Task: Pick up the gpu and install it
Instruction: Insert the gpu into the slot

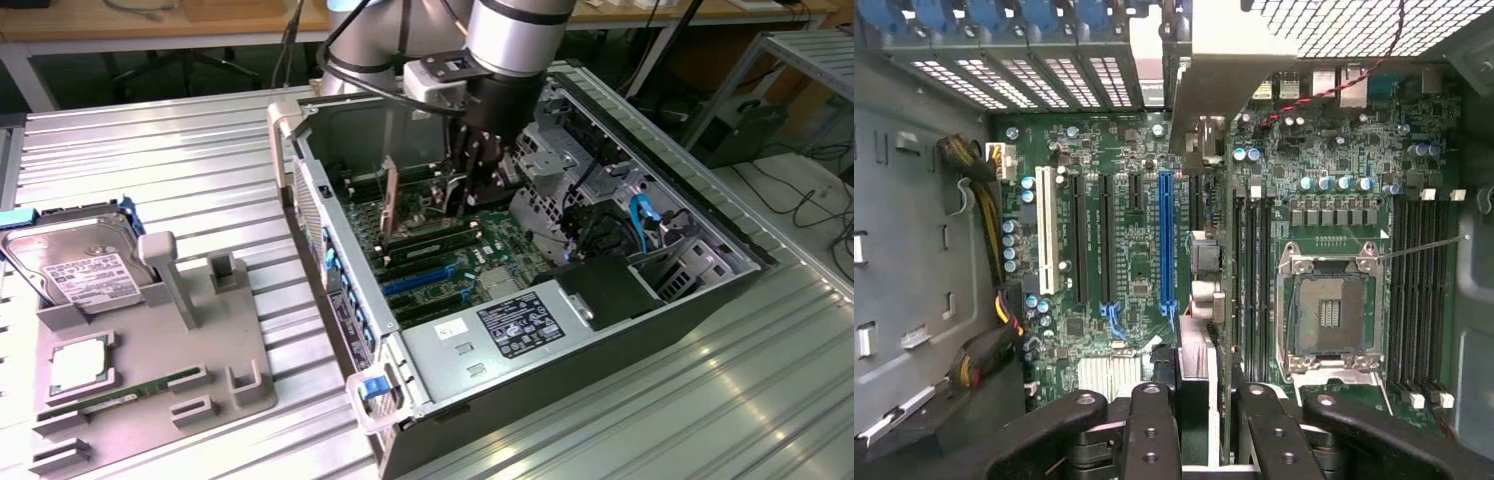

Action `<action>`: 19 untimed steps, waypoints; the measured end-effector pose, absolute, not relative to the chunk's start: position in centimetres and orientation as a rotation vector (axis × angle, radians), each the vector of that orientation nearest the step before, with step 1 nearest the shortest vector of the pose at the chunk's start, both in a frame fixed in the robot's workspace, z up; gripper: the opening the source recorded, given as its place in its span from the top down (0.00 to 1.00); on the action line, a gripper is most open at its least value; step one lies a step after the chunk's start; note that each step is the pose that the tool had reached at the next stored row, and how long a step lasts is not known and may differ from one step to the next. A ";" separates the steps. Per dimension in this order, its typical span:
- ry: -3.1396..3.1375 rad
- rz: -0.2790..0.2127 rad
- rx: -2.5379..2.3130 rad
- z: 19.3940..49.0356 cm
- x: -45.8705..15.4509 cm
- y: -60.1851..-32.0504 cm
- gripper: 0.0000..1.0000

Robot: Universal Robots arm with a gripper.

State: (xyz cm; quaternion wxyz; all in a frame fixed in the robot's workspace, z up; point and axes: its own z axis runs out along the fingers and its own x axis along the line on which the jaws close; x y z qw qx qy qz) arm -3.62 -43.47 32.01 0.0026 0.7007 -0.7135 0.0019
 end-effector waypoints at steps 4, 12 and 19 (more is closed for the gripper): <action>-2.239 0.006 2.196 31.3 -4.7 -43.5 0.72; -2.242 0.001 2.198 30.3 -5.1 -44.5 0.72; -2.250 -0.019 2.207 29.8 -5.3 -44.8 0.72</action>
